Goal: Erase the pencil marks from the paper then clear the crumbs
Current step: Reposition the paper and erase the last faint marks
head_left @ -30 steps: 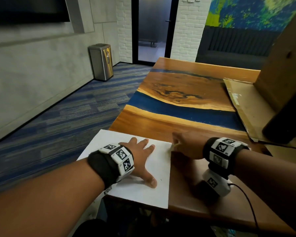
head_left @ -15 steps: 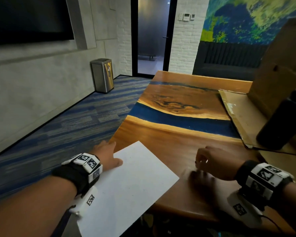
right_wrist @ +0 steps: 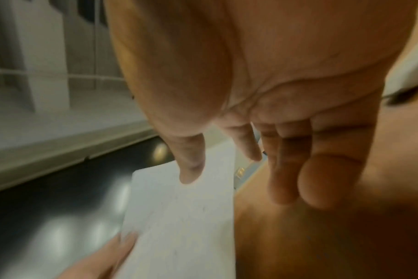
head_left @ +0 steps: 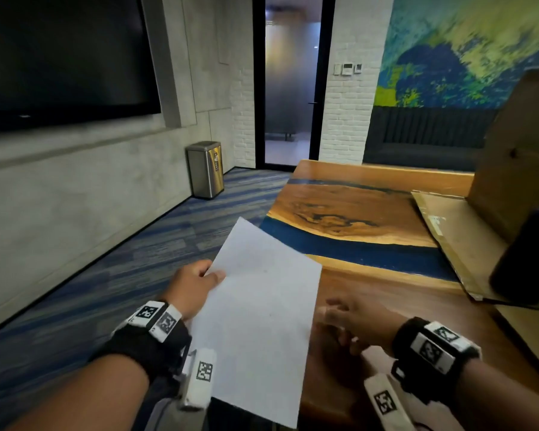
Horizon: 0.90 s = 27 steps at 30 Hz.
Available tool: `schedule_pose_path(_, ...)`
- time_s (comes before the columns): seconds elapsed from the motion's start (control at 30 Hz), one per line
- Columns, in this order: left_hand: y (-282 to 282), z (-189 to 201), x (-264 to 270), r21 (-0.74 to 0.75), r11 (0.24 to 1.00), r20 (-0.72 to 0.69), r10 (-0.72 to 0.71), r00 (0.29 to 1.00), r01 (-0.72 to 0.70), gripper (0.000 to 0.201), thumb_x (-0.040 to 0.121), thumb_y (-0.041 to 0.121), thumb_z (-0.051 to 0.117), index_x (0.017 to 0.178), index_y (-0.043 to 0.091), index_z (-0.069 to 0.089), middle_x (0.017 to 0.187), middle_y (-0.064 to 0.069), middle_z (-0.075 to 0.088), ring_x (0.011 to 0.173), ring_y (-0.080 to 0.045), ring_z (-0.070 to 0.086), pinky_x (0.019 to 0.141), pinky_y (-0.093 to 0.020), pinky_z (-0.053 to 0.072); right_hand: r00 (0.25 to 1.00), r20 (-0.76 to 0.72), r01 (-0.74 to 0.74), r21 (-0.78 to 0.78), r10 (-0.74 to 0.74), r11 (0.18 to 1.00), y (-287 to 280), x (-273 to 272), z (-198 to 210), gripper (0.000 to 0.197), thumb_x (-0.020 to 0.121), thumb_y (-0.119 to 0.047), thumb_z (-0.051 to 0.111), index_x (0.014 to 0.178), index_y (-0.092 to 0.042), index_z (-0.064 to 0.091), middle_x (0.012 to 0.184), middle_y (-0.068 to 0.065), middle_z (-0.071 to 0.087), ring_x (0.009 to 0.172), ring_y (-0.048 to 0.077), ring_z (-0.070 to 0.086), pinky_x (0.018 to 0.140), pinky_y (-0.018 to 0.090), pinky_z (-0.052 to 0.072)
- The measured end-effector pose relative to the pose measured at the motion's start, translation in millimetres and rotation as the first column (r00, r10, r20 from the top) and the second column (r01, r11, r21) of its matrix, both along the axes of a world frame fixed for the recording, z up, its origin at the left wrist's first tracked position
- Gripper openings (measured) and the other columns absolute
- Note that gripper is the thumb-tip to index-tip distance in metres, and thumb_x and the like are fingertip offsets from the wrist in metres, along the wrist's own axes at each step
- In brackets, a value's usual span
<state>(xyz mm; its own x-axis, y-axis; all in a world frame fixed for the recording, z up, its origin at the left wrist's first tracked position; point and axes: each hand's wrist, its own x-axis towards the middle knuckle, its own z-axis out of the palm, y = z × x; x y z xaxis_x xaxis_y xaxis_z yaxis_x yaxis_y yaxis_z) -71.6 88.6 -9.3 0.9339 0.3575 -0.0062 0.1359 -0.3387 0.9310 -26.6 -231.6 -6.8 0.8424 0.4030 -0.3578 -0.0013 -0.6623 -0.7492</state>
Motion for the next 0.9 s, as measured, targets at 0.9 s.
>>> schedule_pose_path(0.9, -35, 21, -14, -0.044, 0.992, -0.031, -0.123, 0.992, 0.122, 0.020, 0.096, 0.009, 0.068, 0.110, 0.022, 0.071, 0.105, 0.001, 0.078, 0.099, -0.020, 0.074, 0.096, -0.047, 0.057, 0.868, 0.453, 0.113, 0.222, -0.206, 0.968, -7, 17, 51, 0.019, 0.098, -0.025, 0.061, 0.082, -0.019, 0.069, 0.062, -0.009, 0.062, 0.052, 0.006, 0.051, 0.054, 0.025, 0.042)
